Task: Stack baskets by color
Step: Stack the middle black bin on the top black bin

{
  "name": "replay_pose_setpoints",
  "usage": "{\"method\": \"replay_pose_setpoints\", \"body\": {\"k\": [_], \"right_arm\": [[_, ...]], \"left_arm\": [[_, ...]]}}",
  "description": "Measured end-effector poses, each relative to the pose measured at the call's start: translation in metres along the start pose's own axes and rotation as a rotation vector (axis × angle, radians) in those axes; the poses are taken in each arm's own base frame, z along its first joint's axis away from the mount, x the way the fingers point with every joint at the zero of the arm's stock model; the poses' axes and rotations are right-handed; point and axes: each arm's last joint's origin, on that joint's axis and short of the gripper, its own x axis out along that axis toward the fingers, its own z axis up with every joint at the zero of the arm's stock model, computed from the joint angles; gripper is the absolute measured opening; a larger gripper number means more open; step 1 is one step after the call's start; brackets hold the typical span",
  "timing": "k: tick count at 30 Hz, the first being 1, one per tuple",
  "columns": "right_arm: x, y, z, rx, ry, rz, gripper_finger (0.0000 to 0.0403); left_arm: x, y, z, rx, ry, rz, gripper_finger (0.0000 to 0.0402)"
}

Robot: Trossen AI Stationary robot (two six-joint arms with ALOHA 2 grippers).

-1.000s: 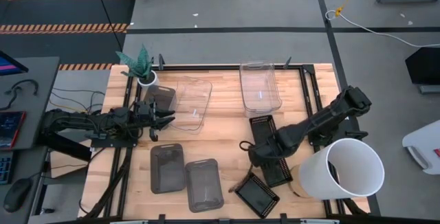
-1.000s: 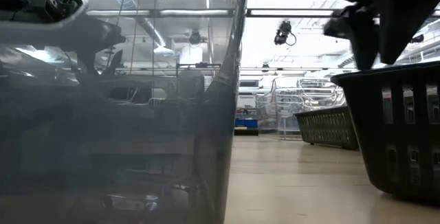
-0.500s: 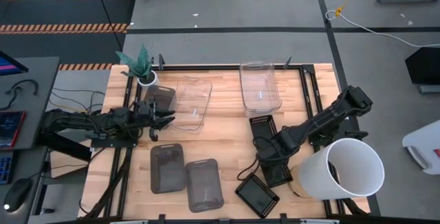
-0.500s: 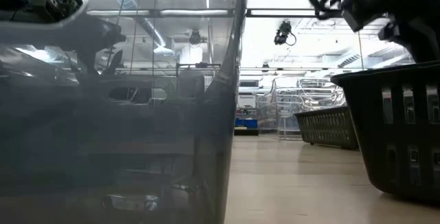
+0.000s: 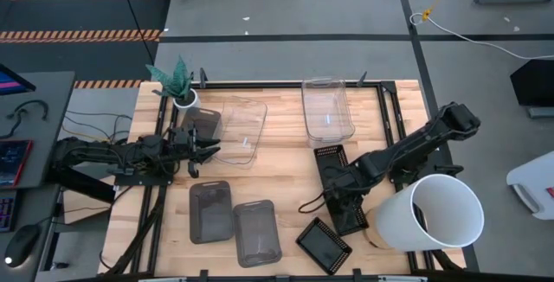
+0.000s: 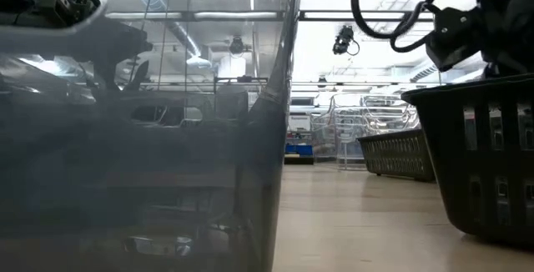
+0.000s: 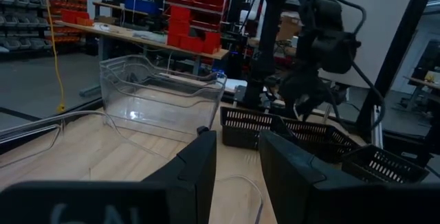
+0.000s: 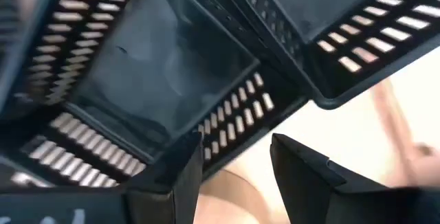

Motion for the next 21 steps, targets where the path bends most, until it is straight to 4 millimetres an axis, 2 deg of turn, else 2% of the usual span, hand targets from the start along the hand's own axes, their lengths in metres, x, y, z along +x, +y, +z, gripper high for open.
{"method": "replay_pose_setpoints", "body": {"k": [5,13,21], "right_arm": [[0.005,-0.009,-0.005,0.09,-0.043,0.015,0.0176],[0.022,-0.006,-0.005,0.092,-0.054,0.021,0.0168],[0.035,0.007,-0.004,0.056,-0.024,0.077,0.0091]], "left_arm": [[0.0,0.0,0.0,0.0,0.0,0.0,0.0119],[0.0,0.0,0.0,0.0,-0.001,0.0,0.0119],[0.0,0.0,0.0,0.0,0.0,0.0,0.0119]]}}
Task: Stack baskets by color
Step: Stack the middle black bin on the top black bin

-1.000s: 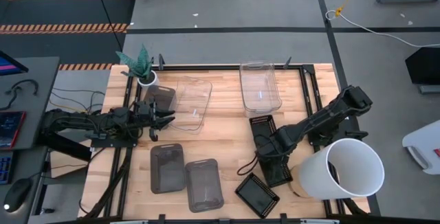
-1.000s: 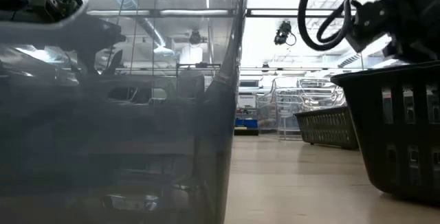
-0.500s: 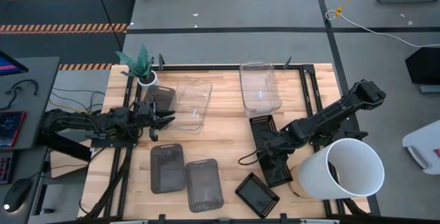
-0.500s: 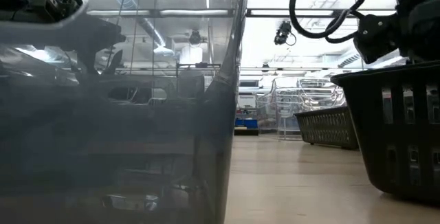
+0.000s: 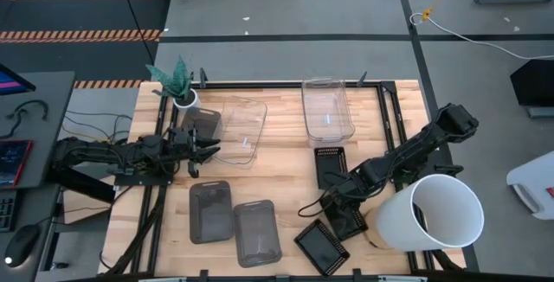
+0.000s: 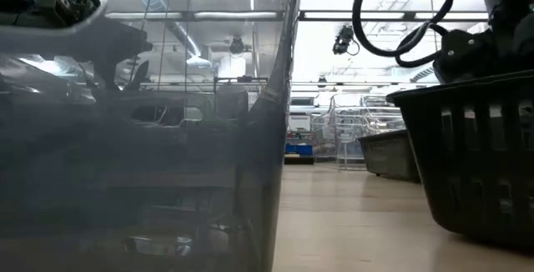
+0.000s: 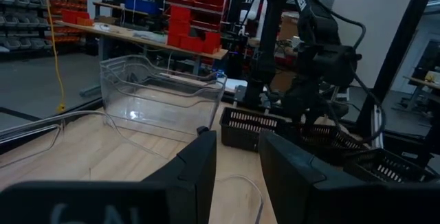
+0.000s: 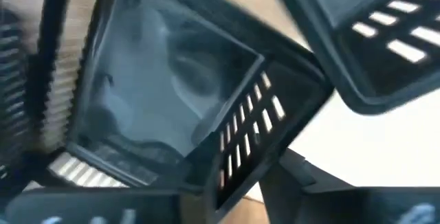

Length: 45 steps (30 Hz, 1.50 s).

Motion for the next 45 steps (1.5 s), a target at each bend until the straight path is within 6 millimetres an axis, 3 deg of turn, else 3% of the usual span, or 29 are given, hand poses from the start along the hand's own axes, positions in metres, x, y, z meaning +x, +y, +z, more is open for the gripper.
{"method": "replay_pose_setpoints", "body": {"k": [9,15,22,32,39,45], "right_arm": [[-0.005,0.005,-0.002,-0.018,-0.039,0.043,0.0012],[-0.019,0.003,-0.006,-0.038,-0.048,0.093,0.0011],[-0.054,0.004,-0.007,-0.066,-0.188,0.166,0.0007],[-0.086,-0.027,-0.002,0.169,-0.366,0.129,0.0008],[-0.098,-0.043,0.007,0.388,-0.439,0.141,0.0008],[-0.102,-0.052,0.016,0.451,-0.554,0.097,0.0008]], "left_arm": [[0.0,0.0,0.0,-0.001,0.0,0.0,0.0119],[0.0,0.0,0.0,-0.001,0.0,0.0,0.0119],[0.0,0.0,0.0,0.0,0.0,0.0,0.0119],[0.0,0.0,0.0,0.0,0.0,0.0,0.0119],[0.0,0.0,0.0,0.0,0.0,-0.001,0.0119],[0.0,0.0,0.0,0.0,0.0,-0.001,0.0119]]}}
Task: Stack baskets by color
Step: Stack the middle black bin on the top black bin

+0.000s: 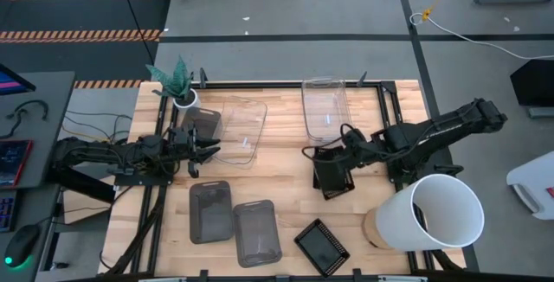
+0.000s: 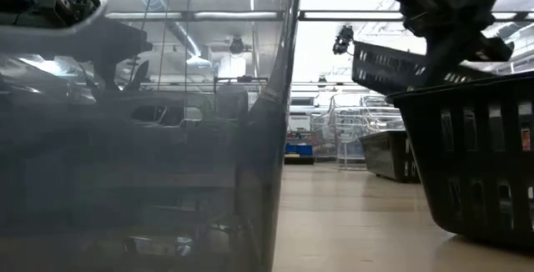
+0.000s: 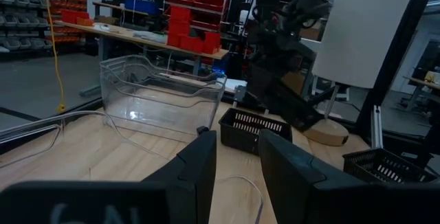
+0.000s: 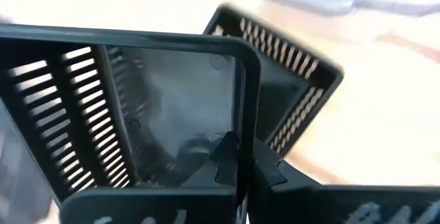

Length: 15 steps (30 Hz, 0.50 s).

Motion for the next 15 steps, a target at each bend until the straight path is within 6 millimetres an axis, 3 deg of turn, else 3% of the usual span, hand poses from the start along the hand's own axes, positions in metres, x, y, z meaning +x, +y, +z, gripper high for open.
{"method": "replay_pose_setpoints", "body": {"k": [6,15], "right_arm": [[0.001,0.0,0.003,0.042,-0.15,-0.027,0.0008],[0.013,-0.008,-0.018,0.188,-0.132,-0.031,0.0008]], "left_arm": [[0.0,0.0,0.0,0.0,0.001,0.0,0.0119],[0.0,0.0,0.0,0.0,0.0,0.0,0.0119]]}}
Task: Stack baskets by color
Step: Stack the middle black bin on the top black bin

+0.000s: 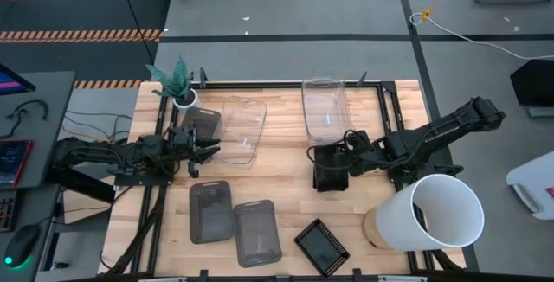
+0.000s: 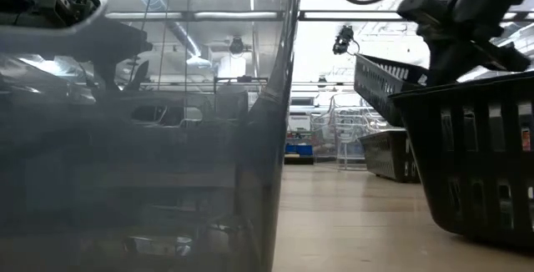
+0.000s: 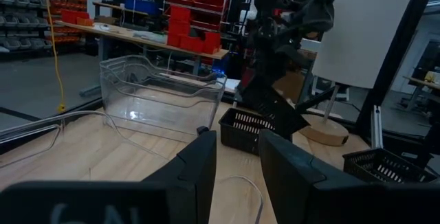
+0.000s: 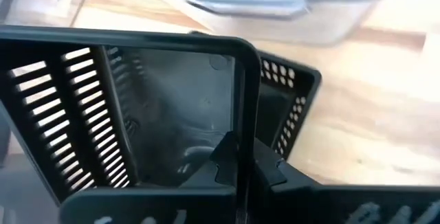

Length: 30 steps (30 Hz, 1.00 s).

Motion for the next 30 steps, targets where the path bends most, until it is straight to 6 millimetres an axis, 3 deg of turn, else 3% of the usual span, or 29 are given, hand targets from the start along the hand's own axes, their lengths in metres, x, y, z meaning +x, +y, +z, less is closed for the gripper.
{"method": "replay_pose_setpoints", "body": {"k": [15,20,30], "right_arm": [[0.015,-0.007,-0.022,0.243,0.1,-0.131,0.0008],[0.023,-0.004,-0.024,0.288,0.219,-0.178,0.0013],[0.035,0.003,-0.019,0.327,0.282,-0.18,0.0043]], "left_arm": [[0.0,0.0,0.0,0.0,0.0,0.0,0.0119],[0.0,0.0,0.0,0.0,0.0,0.0,0.0119],[0.0,0.0,0.0,0.0,0.0,0.0,0.0119]]}}
